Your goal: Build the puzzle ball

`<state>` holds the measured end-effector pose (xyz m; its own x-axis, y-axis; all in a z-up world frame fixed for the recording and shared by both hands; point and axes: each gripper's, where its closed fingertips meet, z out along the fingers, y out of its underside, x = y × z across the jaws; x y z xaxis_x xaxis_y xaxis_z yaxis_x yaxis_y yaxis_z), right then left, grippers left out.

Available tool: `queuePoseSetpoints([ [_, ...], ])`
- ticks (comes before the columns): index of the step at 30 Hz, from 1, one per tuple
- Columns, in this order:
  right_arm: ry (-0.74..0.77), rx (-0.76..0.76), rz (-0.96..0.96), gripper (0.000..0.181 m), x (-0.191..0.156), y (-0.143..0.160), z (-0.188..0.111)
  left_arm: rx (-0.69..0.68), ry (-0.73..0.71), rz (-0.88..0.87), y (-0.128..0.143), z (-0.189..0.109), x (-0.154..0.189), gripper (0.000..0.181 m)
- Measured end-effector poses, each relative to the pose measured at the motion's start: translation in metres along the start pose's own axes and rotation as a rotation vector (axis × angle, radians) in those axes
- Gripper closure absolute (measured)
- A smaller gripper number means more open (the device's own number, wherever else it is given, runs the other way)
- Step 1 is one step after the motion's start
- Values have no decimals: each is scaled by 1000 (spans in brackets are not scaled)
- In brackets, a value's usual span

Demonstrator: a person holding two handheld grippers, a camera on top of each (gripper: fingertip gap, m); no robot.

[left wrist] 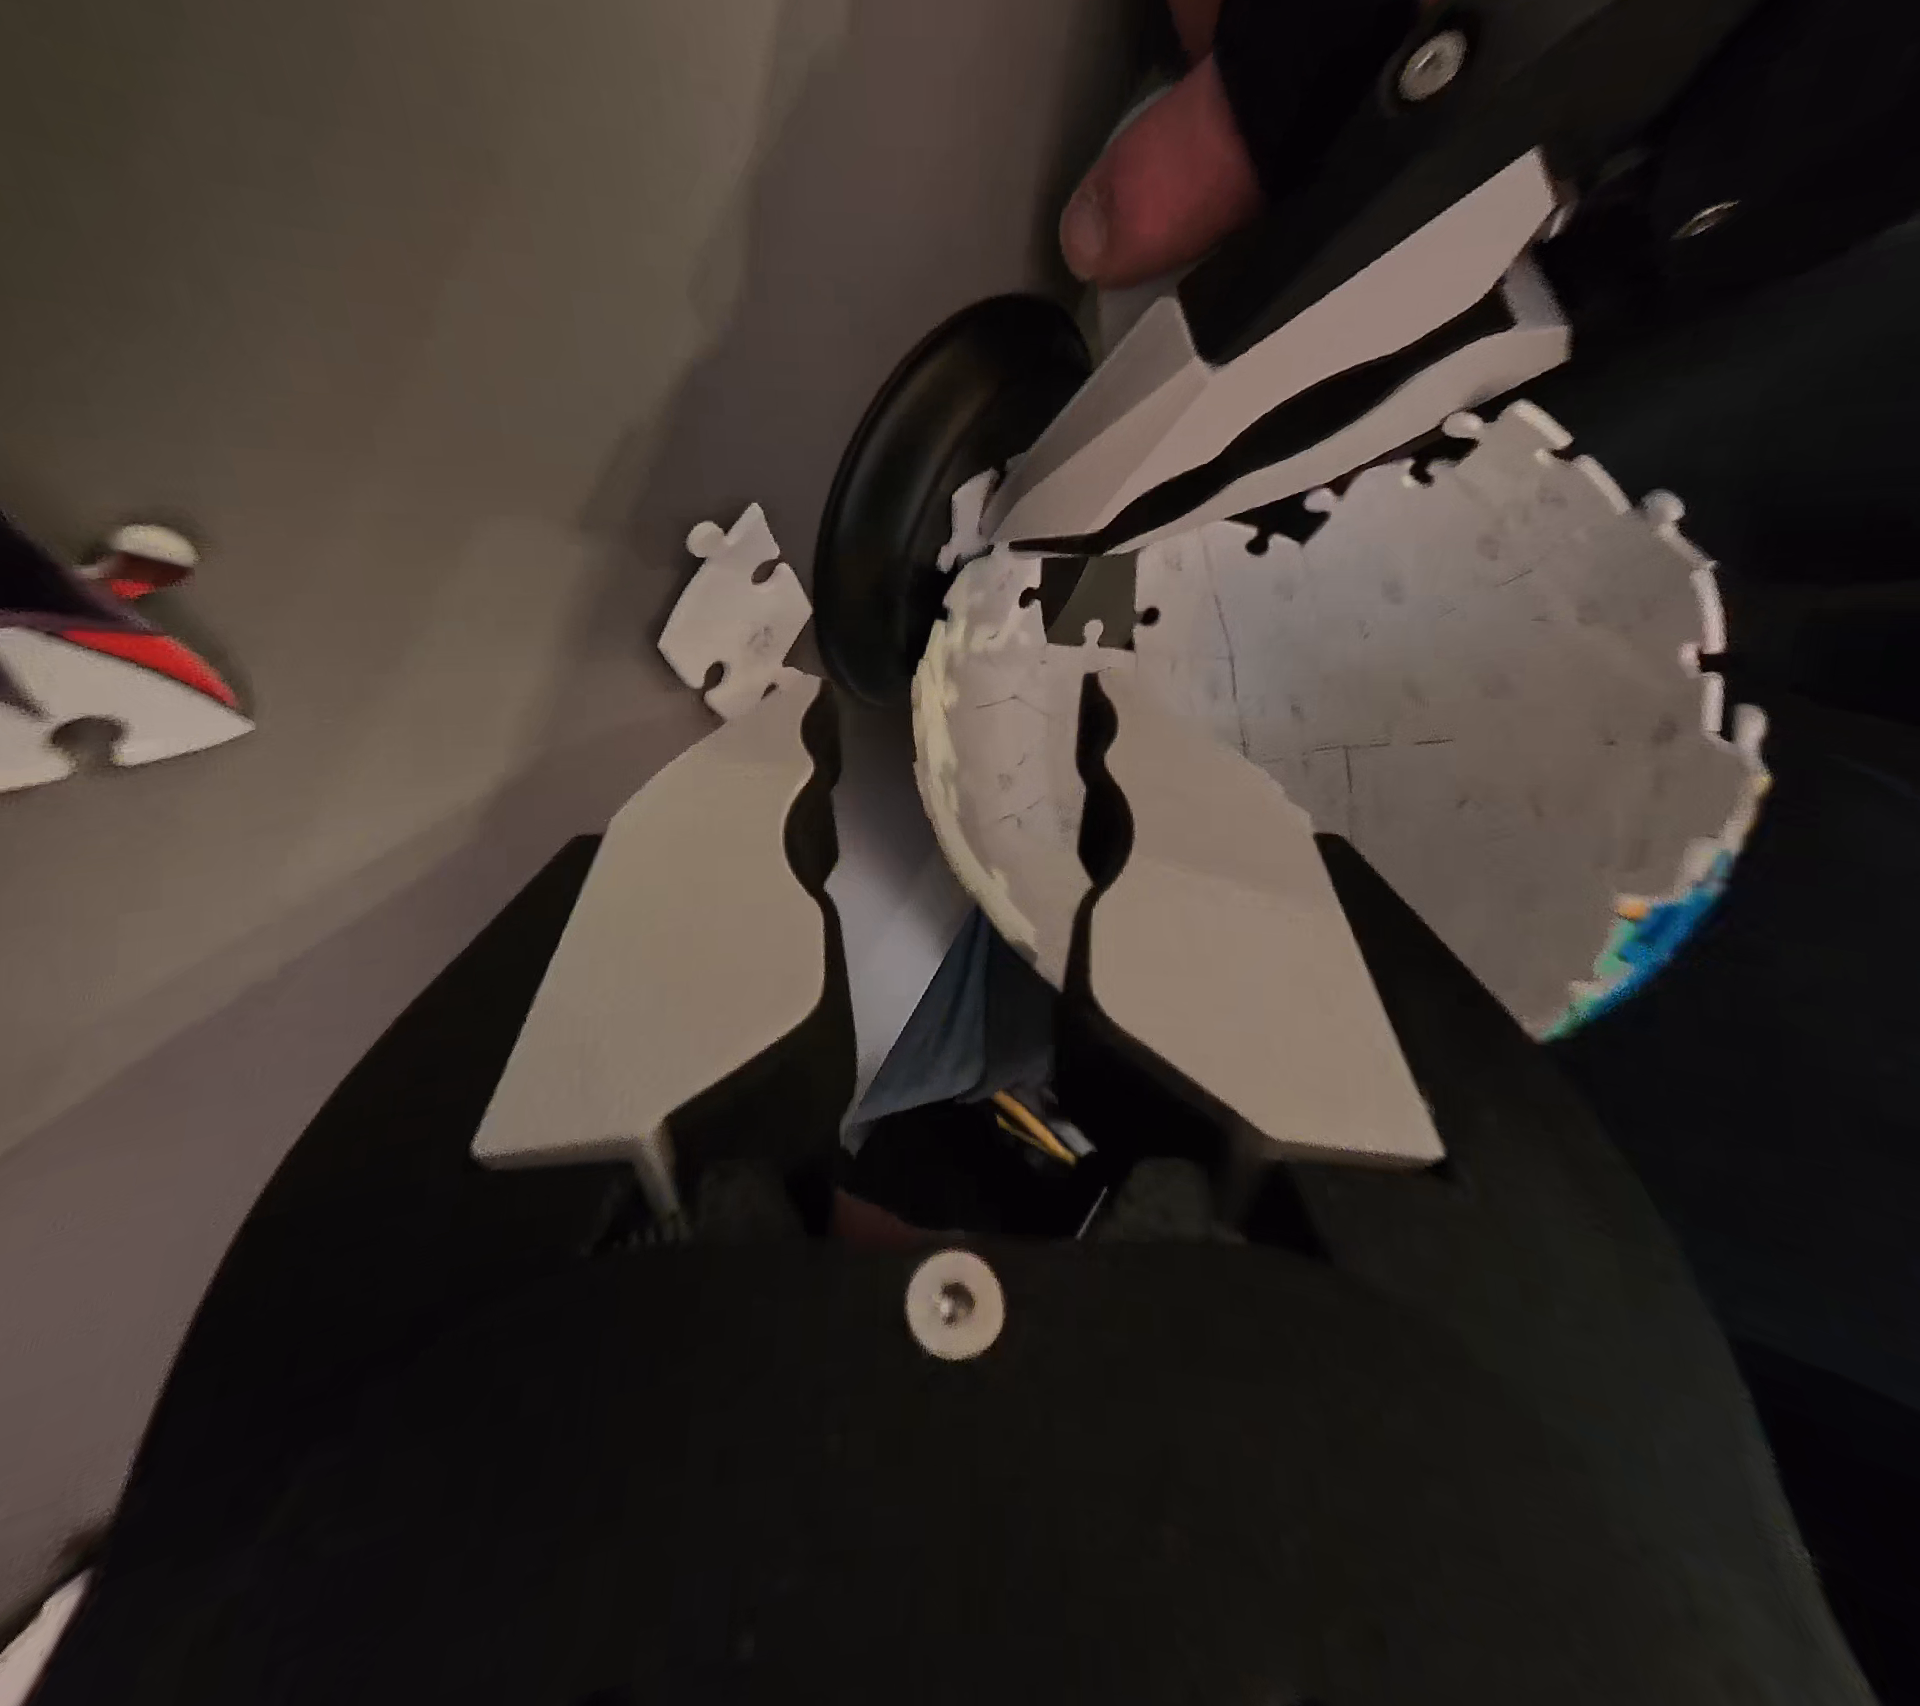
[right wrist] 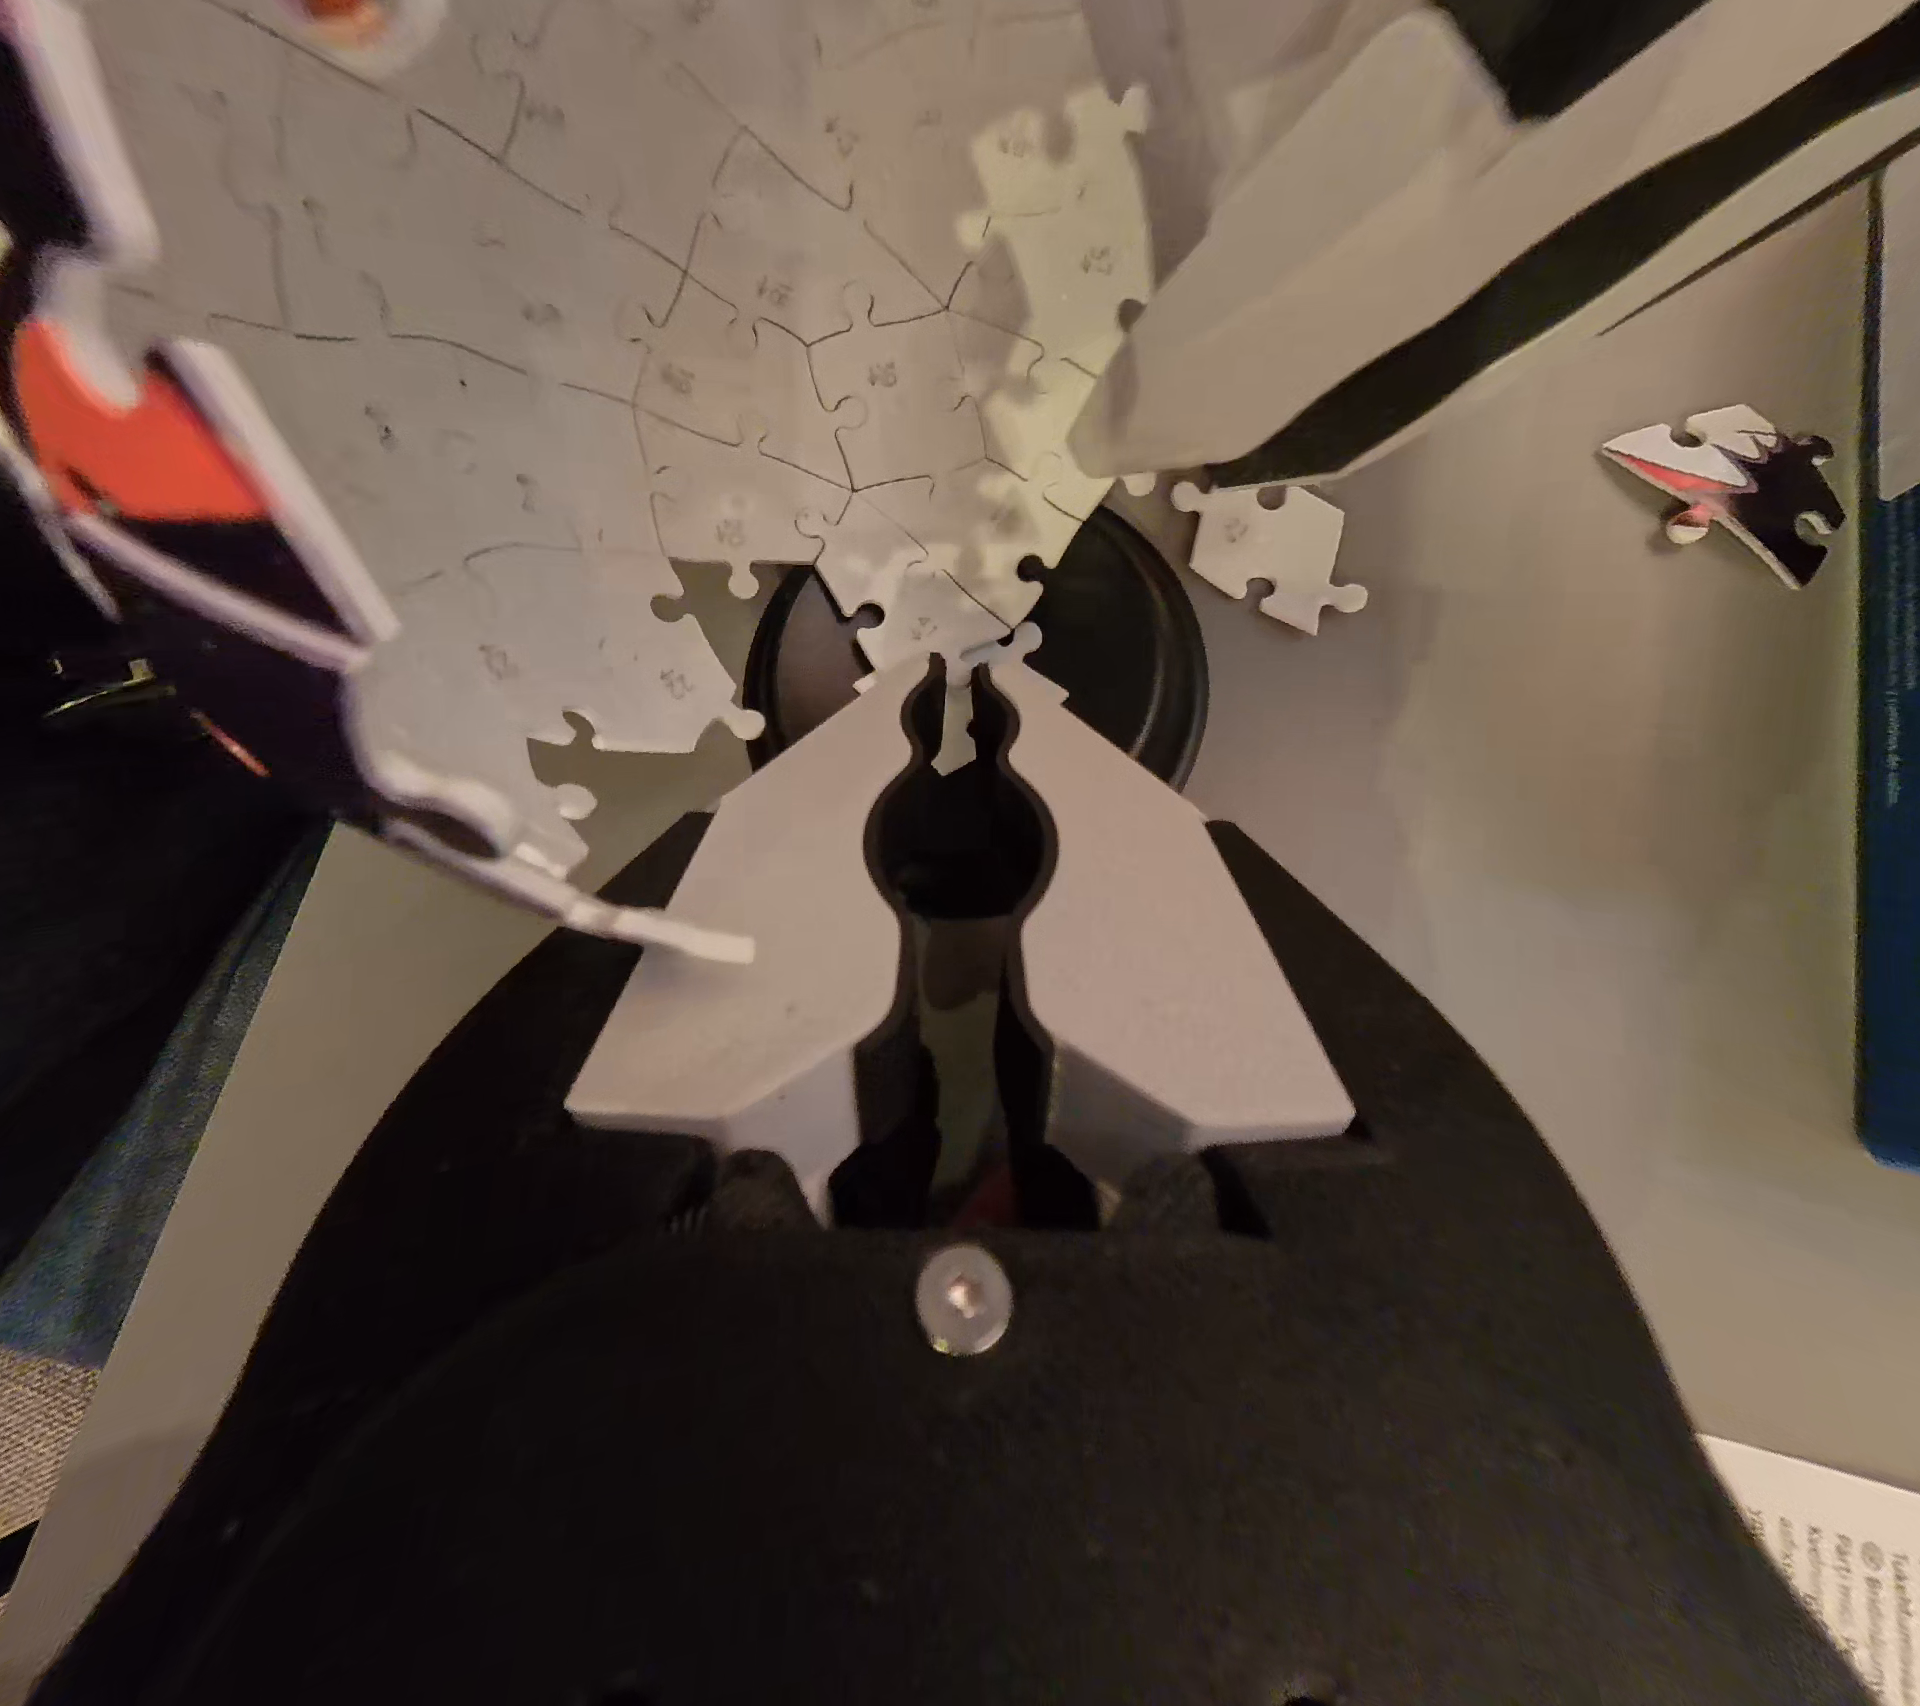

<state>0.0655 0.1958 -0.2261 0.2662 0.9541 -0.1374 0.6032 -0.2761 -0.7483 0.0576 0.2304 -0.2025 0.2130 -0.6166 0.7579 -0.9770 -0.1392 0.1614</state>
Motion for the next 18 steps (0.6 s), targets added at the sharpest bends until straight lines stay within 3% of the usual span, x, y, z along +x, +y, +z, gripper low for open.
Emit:
queuePoseSetpoints([
  [4,-3,0,2,177,0,0,0,94,0,15,-9,-17,3,131],
  [7,-6,0,6,177,0,0,0,139,-14,40,-7,-32,5,124],
  [12,-10,0,8,177,0,0,0,325,-41,119,5,-67,16,111],
  [16,-16,0,13,177,0,0,0,515,-156,311,17,-83,37,83],
  [18,-15,0,13,177,0,0,0,549,-220,433,26,-76,50,66],
])
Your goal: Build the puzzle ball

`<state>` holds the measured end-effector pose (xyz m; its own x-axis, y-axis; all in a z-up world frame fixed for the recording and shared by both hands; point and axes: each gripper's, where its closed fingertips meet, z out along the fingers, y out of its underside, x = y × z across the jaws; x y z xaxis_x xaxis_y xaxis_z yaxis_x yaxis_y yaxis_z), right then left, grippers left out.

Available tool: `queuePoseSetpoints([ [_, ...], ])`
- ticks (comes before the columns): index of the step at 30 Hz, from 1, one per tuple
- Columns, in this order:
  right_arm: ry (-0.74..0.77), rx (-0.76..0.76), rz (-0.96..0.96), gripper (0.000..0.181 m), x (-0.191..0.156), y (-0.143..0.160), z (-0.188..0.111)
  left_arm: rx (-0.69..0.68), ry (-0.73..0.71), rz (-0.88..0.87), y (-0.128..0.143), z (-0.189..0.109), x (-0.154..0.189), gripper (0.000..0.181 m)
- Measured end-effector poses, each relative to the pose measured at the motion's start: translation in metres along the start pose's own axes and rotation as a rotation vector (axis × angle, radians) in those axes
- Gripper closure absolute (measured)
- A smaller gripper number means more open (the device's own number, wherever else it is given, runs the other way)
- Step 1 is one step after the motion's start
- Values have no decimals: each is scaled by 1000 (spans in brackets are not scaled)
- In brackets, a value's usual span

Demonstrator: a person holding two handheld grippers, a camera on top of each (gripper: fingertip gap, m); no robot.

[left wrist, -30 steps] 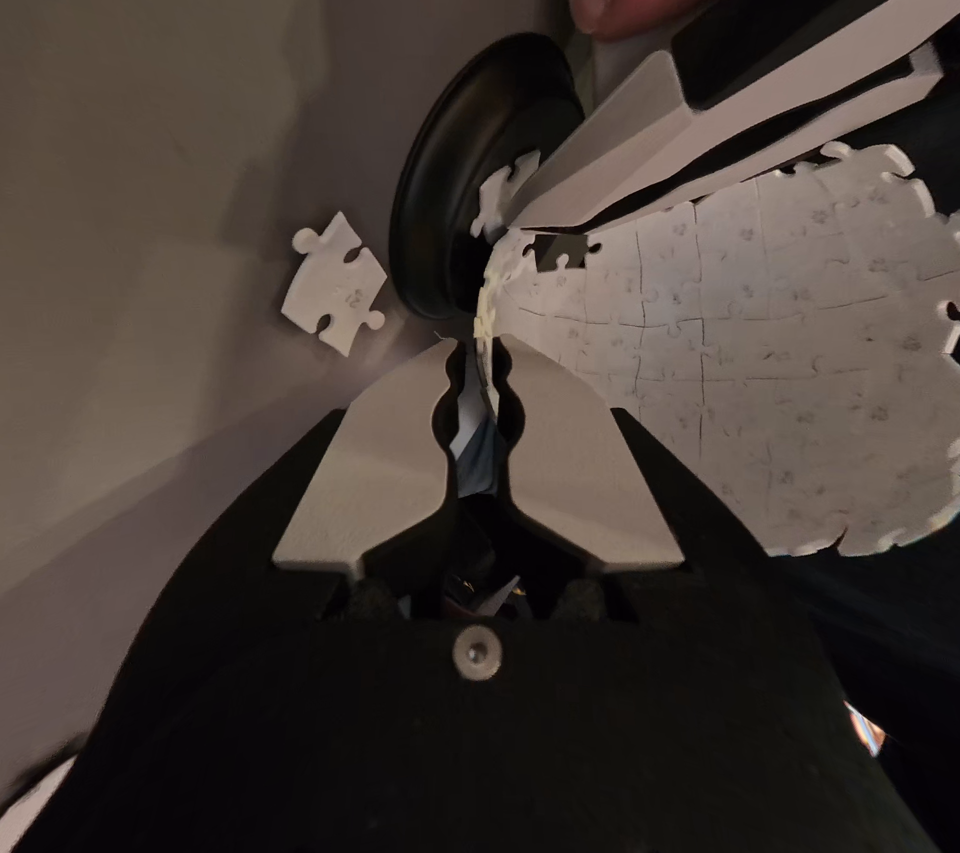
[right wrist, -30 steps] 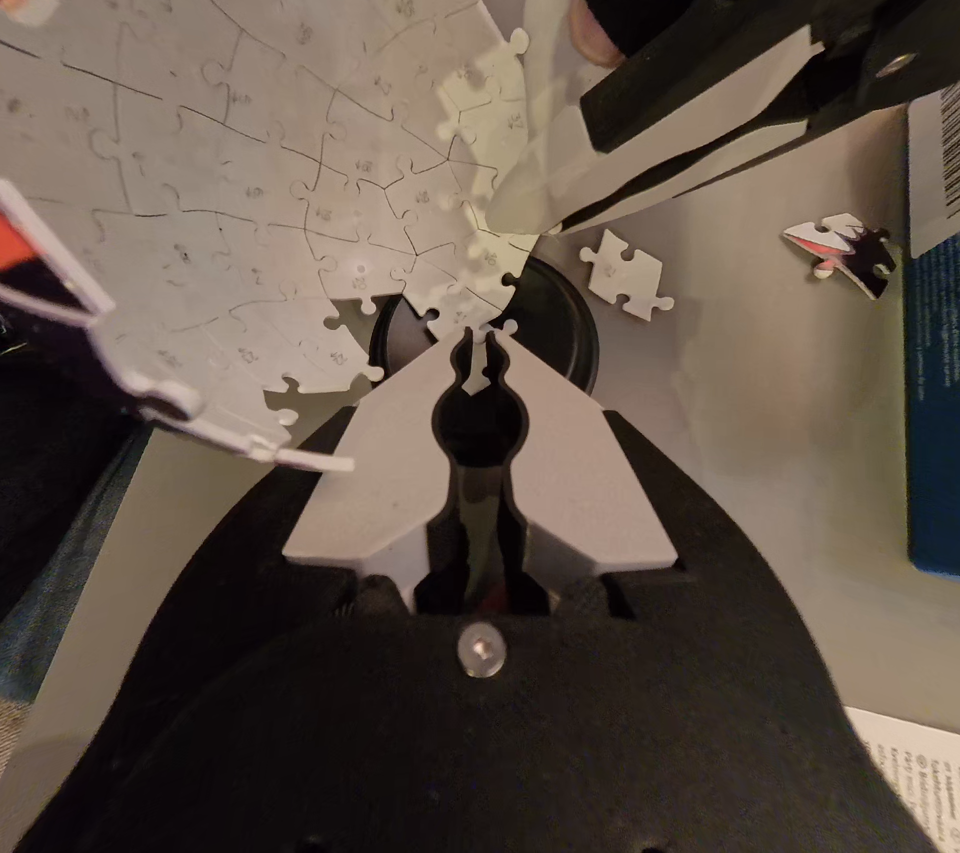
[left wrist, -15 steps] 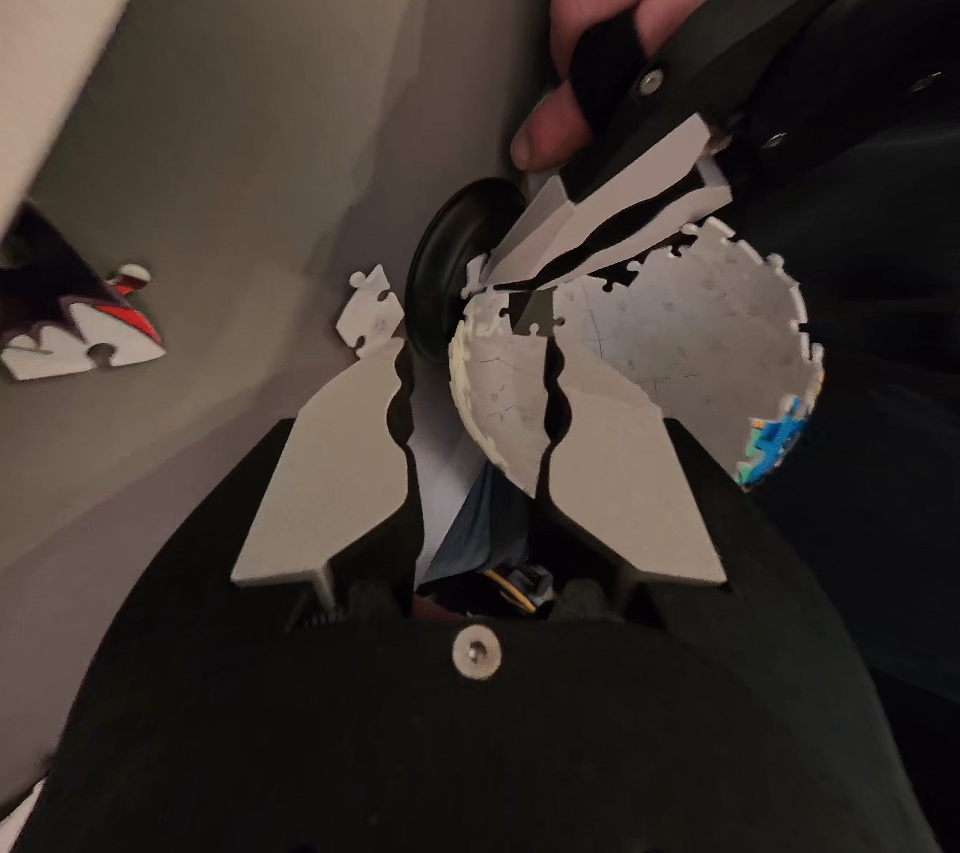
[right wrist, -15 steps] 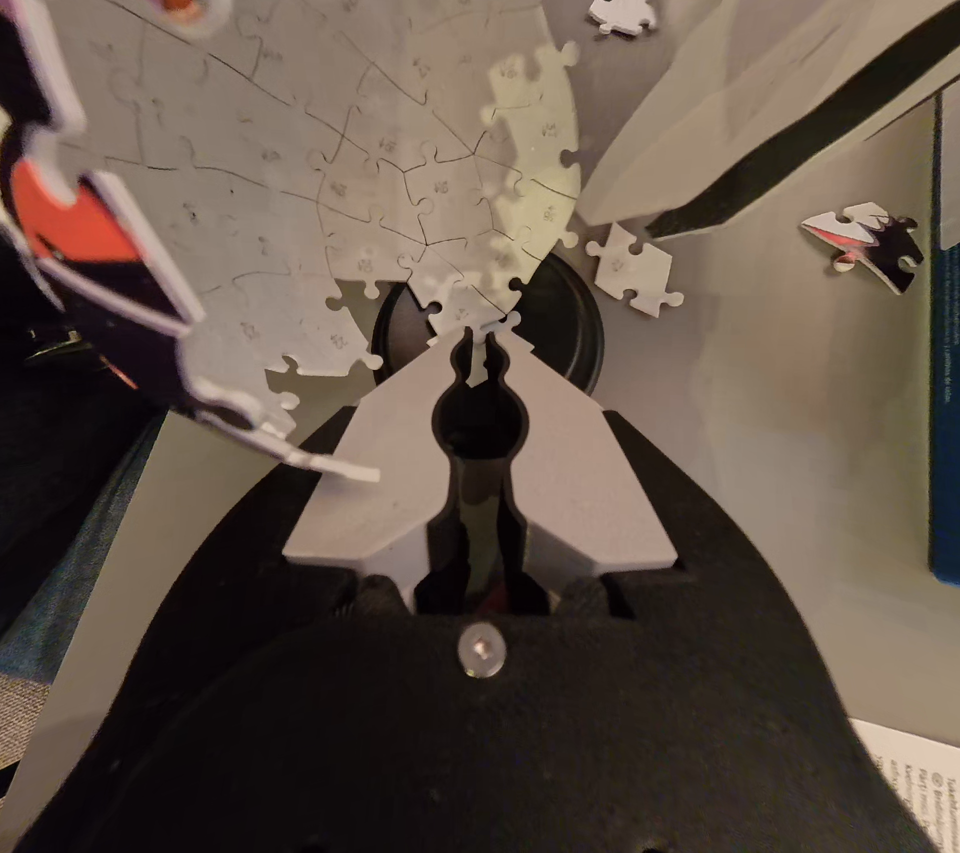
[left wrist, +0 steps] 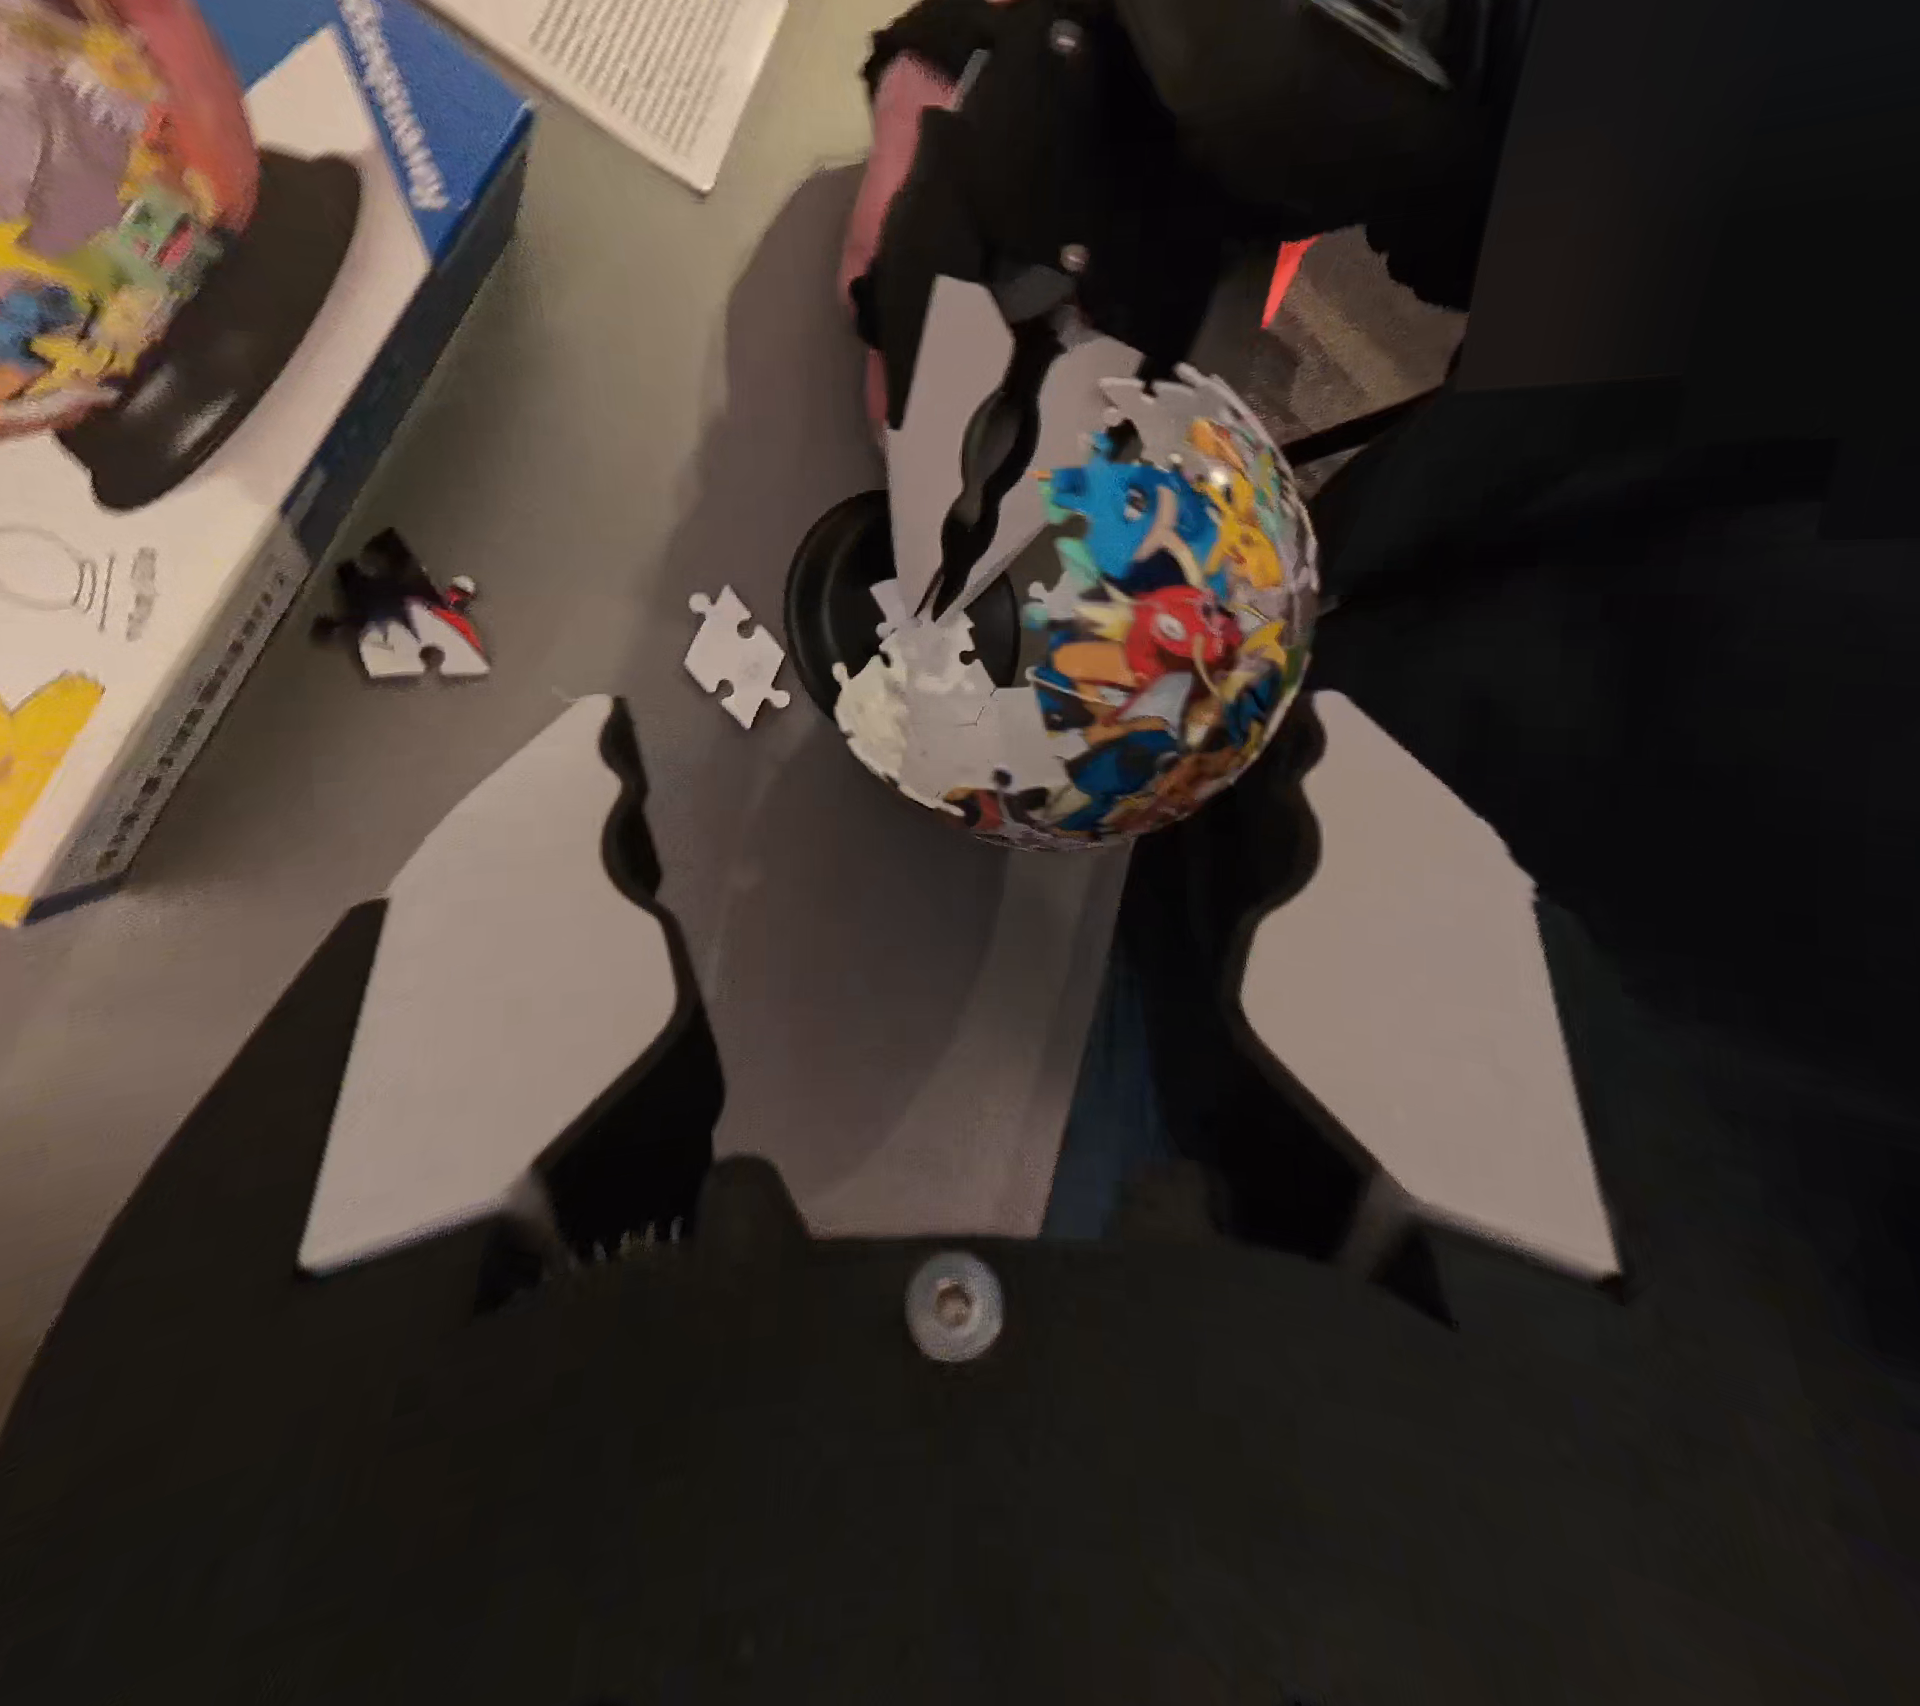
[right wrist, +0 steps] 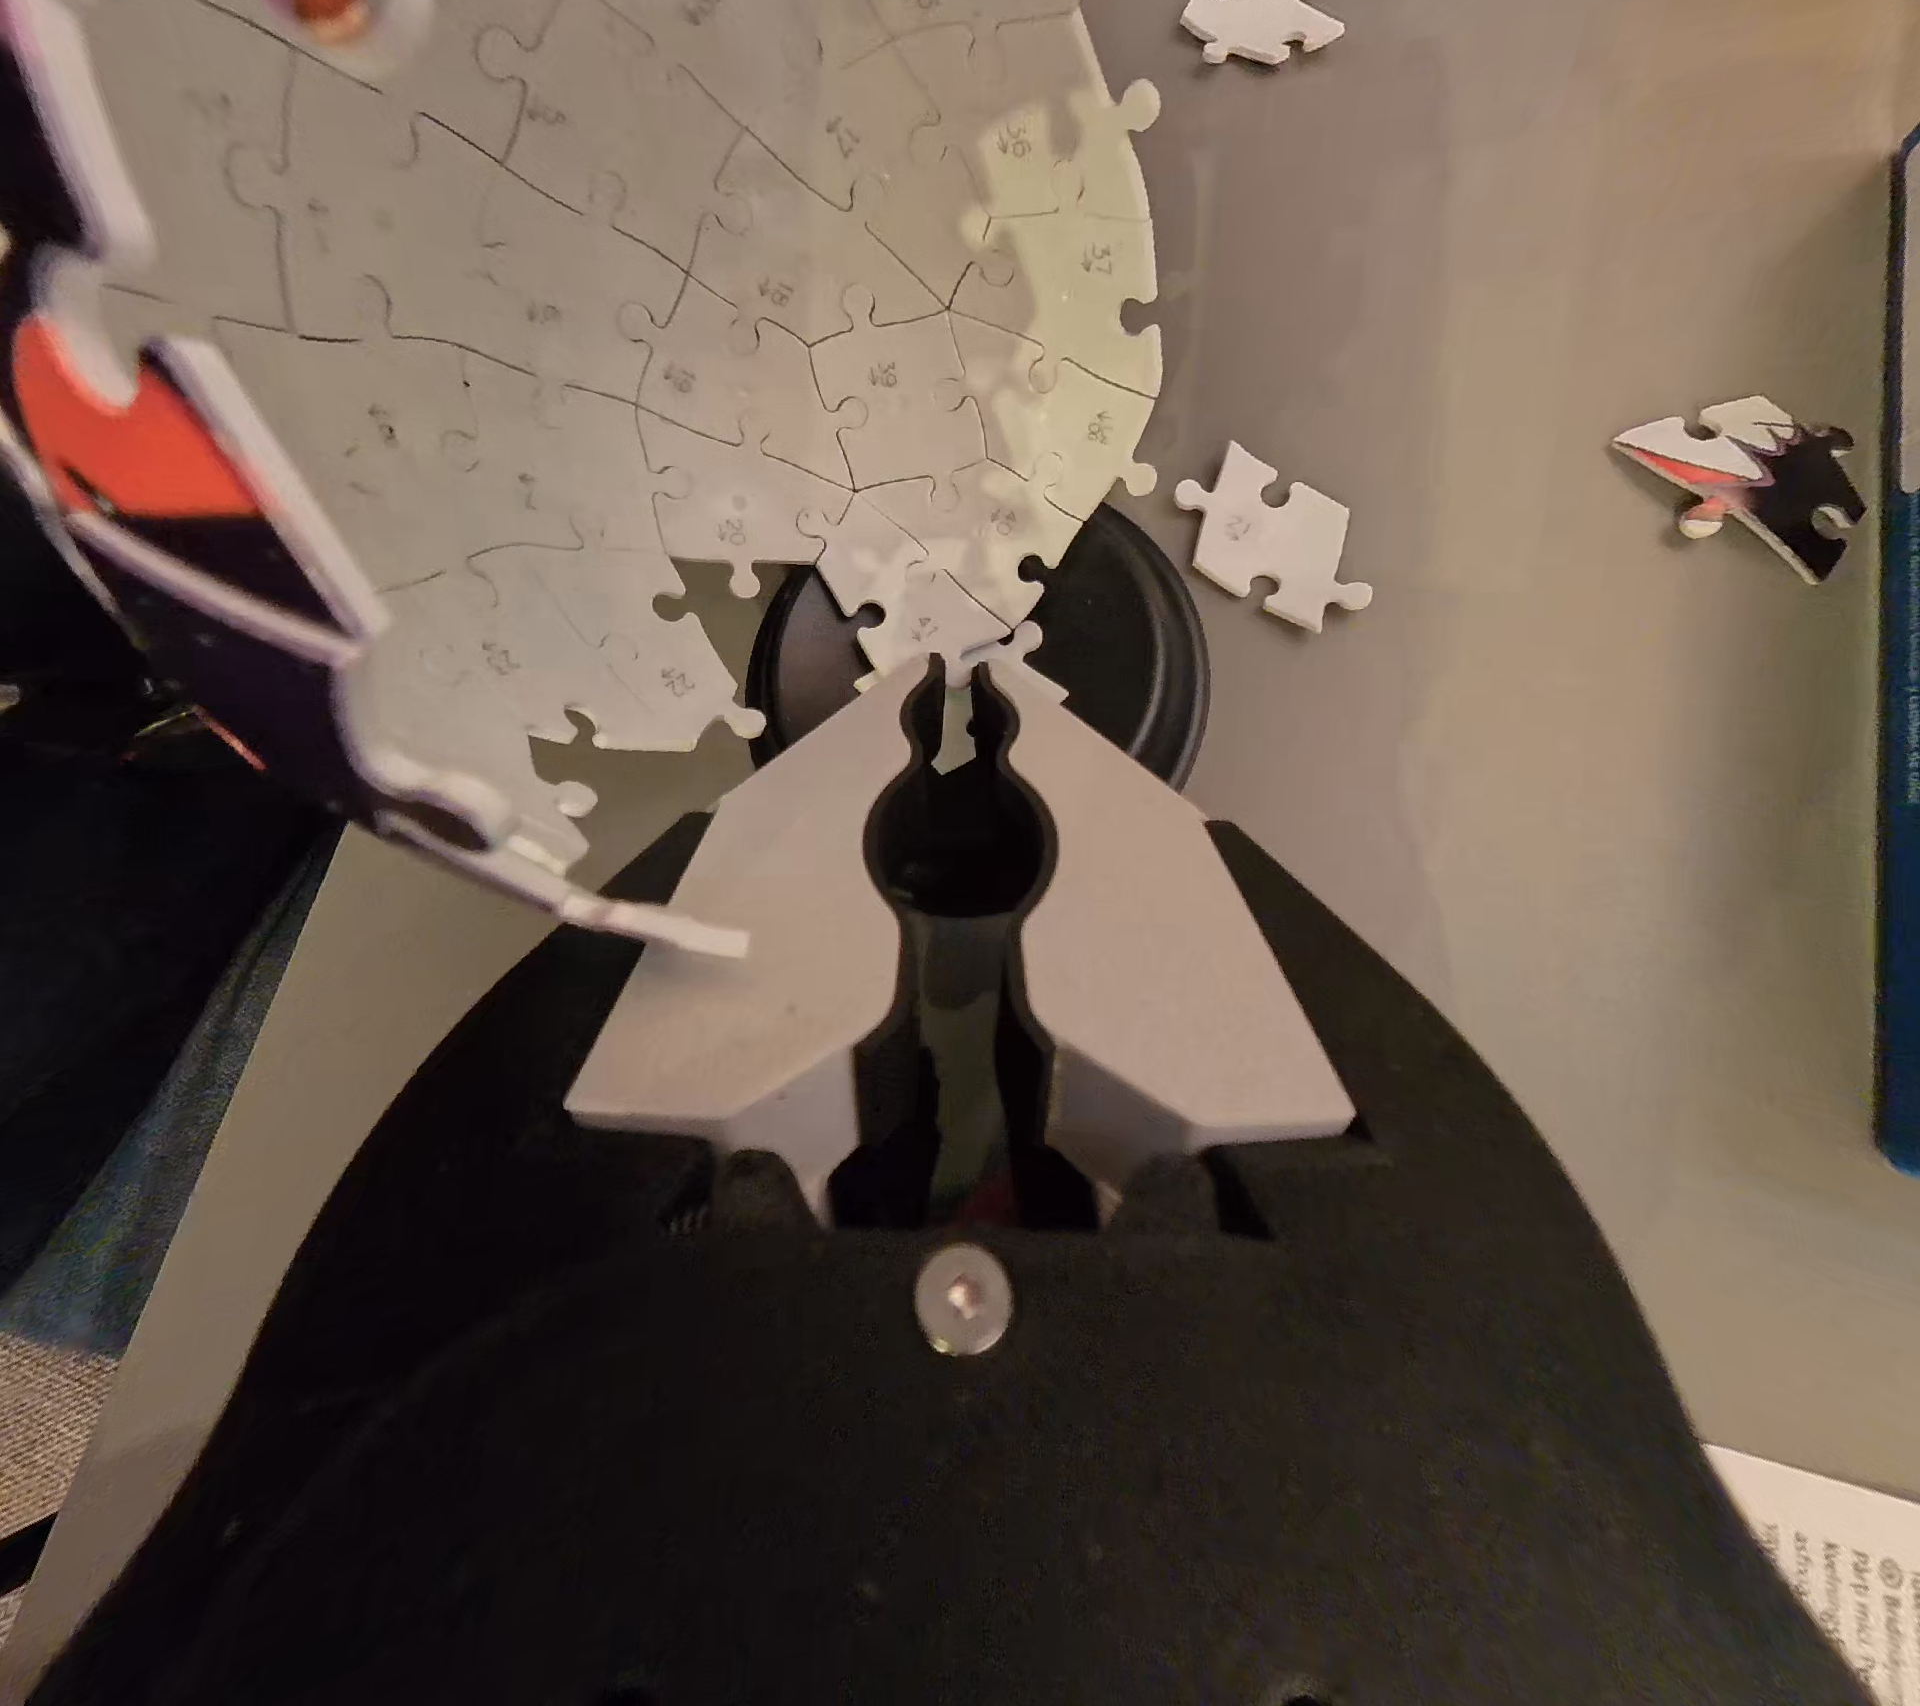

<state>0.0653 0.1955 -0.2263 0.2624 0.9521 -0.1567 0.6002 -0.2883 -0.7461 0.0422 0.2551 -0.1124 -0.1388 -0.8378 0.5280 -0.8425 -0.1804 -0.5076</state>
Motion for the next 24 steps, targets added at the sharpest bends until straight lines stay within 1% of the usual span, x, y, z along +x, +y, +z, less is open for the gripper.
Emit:
queuePoseSetpoints([
  [2,-1,0,1,177,0,0,0,42,-40,96,3,3,11,59],
  [6,-4,-1,6,177,0,0,0,55,-159,194,21,20,22,43],
  [7,-5,-1,6,177,0,0,0,69,-204,211,23,24,23,44],
  [9,-6,0,6,178,0,0,0,153,-268,246,20,30,30,45],
  [11,-6,1,8,178,1,0,0,165,-339,310,23,40,32,45],
  [13,-5,0,7,177,1,0,0,195,-339,296,23,52,35,41],
  [16,-5,0,6,178,1,0,0,205,-340,272,24,61,27,39],
  [21,-6,1,5,178,0,0,0,196,-317,316,27,64,23,58],
  [24,-7,3,15,178,2,0,0,212,-273,314,27,68,27,64],
])
